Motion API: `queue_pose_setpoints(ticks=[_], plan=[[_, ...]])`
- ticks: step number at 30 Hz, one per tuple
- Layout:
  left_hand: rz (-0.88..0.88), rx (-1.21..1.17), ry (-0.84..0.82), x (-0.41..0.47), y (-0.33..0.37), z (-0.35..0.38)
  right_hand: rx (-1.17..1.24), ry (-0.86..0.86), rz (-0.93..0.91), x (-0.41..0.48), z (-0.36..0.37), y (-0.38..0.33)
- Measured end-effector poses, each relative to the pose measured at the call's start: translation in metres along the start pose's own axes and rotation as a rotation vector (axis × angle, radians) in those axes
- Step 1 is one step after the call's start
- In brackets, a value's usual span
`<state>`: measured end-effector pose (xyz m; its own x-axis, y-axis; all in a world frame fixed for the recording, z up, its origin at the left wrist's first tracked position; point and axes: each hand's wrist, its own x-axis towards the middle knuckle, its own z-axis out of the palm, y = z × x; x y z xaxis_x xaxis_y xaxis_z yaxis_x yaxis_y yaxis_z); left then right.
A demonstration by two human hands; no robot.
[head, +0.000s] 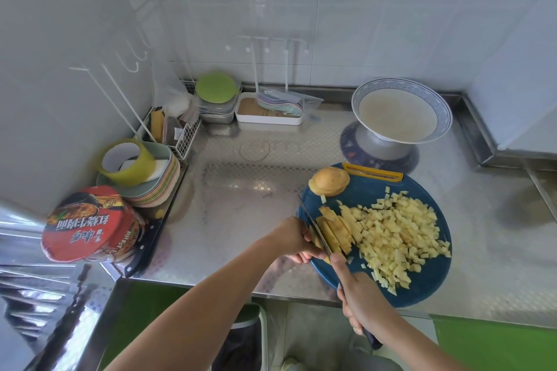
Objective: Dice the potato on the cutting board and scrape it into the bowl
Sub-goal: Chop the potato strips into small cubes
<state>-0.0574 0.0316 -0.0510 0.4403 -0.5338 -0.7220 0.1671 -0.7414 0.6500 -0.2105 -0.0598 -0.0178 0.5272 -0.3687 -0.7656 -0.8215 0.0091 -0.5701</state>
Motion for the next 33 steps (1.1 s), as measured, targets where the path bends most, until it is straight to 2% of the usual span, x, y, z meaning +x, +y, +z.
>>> queue_pose_setpoints(ticks=[7, 11, 14, 17, 19, 21, 25, 27, 33], plan=[[0.028, 0.061, -0.013, -0.001, -0.002, -0.002, -0.064, -0.044, -0.063, -0.002, -0.006, 0.028], [0.032, 0.024, -0.008, -0.002, -0.002, -0.003, 0.019, -0.023, -0.049, -0.004, -0.006, 0.015], [0.027, 0.011, -0.009, -0.006, 0.002, -0.003, -0.001, -0.042, -0.126, -0.003, -0.008, 0.009], [0.029, 0.083, 0.026, -0.012, 0.008, -0.001, 0.04, -0.044, -0.137, -0.004, -0.017, 0.007], [0.036, 0.222, 0.051, -0.019, 0.01, 0.001, 0.074, -0.047, -0.126, -0.005, -0.025, 0.007], [0.072, 0.363, 0.113, -0.025, 0.014, 0.011, 0.064, -0.061, -0.125, -0.006, -0.034, 0.01], [0.092, 0.589, 0.405, -0.033, 0.013, 0.044, 0.019, -0.059, -0.141, -0.006, -0.046, 0.015], [0.114, 0.616, 0.504, -0.03, 0.006, 0.057, -0.008, -0.054, -0.154, -0.005, -0.048, 0.015], [0.157, 0.592, 0.572, -0.019, -0.002, 0.06, -0.024, -0.064, -0.177, -0.003, -0.052, 0.017]])
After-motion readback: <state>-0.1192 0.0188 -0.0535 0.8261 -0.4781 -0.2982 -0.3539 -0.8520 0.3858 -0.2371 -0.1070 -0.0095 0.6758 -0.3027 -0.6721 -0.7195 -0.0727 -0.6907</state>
